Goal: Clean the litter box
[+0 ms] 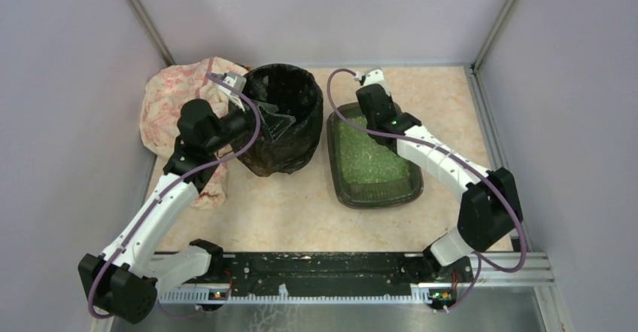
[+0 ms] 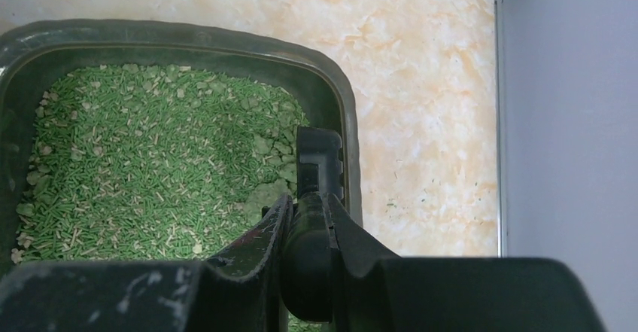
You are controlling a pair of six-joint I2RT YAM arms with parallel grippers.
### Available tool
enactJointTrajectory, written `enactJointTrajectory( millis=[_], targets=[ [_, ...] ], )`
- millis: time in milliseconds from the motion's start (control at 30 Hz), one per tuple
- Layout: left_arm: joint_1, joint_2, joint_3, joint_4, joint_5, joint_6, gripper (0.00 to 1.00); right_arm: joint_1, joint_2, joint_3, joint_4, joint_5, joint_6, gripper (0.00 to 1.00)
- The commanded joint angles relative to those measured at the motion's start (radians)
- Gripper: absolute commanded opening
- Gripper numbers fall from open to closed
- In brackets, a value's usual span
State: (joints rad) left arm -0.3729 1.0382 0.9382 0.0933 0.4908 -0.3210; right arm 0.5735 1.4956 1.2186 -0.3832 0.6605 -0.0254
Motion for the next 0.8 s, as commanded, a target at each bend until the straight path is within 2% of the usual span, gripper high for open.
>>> enactJointTrajectory(
  millis=[0,333,567,767],
  targets=[
    [0.007,0.003,0.036,0.005,0.01,0.013,0.85,0.006,0.022,0.005,0.072,-0.01,0.0,0.0],
    [0.007,0.01,0.037,0.005,0.015,0.013,0.85,0.006,0.036,0.047,0.073,-0.2,0.111,0.0],
    [0.007,0.003,0.036,0.003,0.009,0.016,0.84,0.006,0.043,0.047,0.087,-0.258,0.138,0.0],
    [0.007,0.002,0.036,0.003,0.01,0.017,0.84,0.006,0.002,0.054,0.111,-0.367,0.158,0.0]
  ],
)
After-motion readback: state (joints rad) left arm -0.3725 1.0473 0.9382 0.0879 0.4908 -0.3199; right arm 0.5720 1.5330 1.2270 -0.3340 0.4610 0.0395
